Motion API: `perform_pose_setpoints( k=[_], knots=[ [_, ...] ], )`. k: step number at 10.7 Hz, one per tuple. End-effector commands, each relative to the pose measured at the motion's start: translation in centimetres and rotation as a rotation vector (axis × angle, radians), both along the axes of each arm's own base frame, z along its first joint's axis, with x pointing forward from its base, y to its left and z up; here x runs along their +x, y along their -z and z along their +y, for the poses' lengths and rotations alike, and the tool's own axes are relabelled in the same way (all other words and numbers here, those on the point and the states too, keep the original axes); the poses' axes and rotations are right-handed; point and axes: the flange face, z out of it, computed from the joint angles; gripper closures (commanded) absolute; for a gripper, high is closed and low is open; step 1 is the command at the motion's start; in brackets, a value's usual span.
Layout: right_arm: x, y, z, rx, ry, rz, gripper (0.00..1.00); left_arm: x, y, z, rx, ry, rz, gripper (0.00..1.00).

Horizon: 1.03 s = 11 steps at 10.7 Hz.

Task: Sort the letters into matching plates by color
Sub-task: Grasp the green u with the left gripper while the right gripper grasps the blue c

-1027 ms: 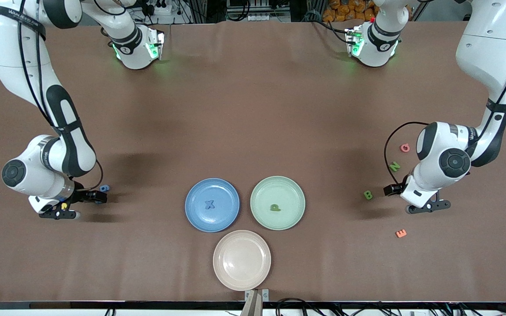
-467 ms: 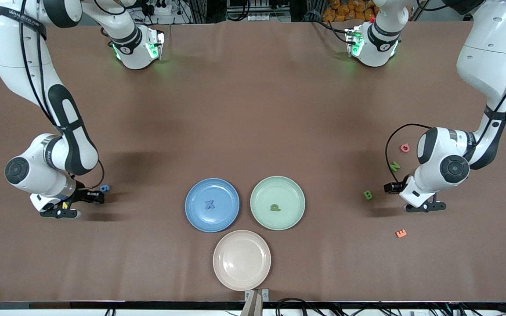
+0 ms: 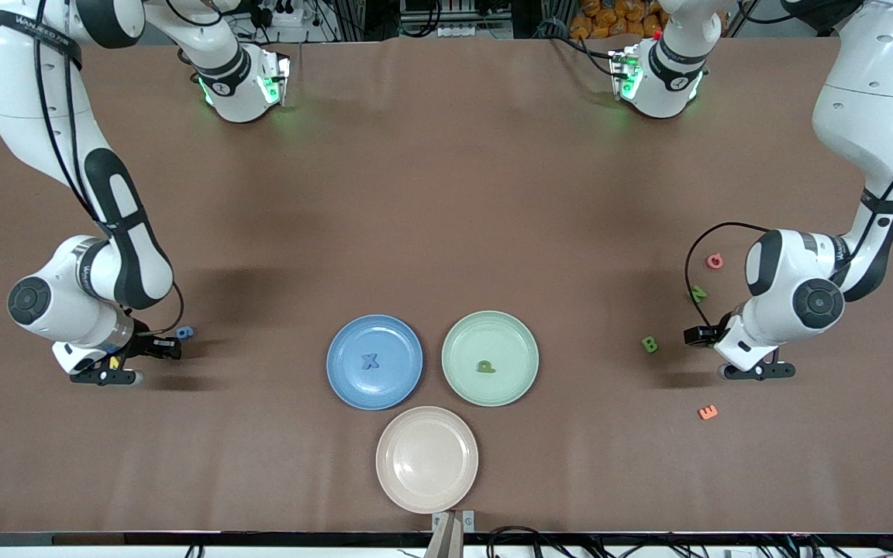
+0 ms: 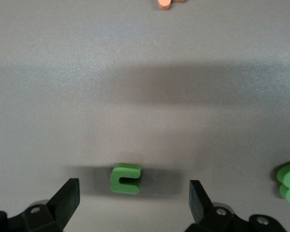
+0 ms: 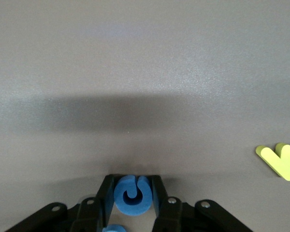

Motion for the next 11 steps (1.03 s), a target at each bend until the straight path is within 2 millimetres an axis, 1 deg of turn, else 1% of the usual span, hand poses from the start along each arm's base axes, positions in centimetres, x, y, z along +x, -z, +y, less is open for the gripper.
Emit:
perform_pose_setpoints(
  k=[1, 4, 5, 7, 8, 11],
  knots=[
    [-0.2, -0.3, 0.8, 0.005, -0.009, -0.003, 0.67, 0.4, 0.0, 0.4, -0.048, 0.044, 0.004, 0.0],
    [0.5, -2.1, 1.6, 0.011, -0.012, -0.02, 0.68, 0.2, 0.3, 0.4, -0.044, 0.051, 0.011, 0.0],
    [0.8, -3.1, 2.0, 0.021, -0.013, -0.014, 0.68, 0.2, 0.6, 0.4, -0.044, 0.052, 0.013, 0.0],
    [1.2, -5.2, 3.5, 0.041, -0.021, 0.003, 0.68, 0.2, 1.0, 0.3, -0.046, 0.051, 0.019, 0.0],
    [1.6, -5.8, 4.9, 0.046, -0.017, 0.007, 0.68, 0.2, 1.0, 0.3, -0.045, 0.052, 0.019, 0.0],
    [3.2, -8.0, 11.3, 0.07, -0.011, -0.016, 0.68, 0.1, 1.3, 0.4, -0.051, 0.083, 0.024, 0.0]
  ],
)
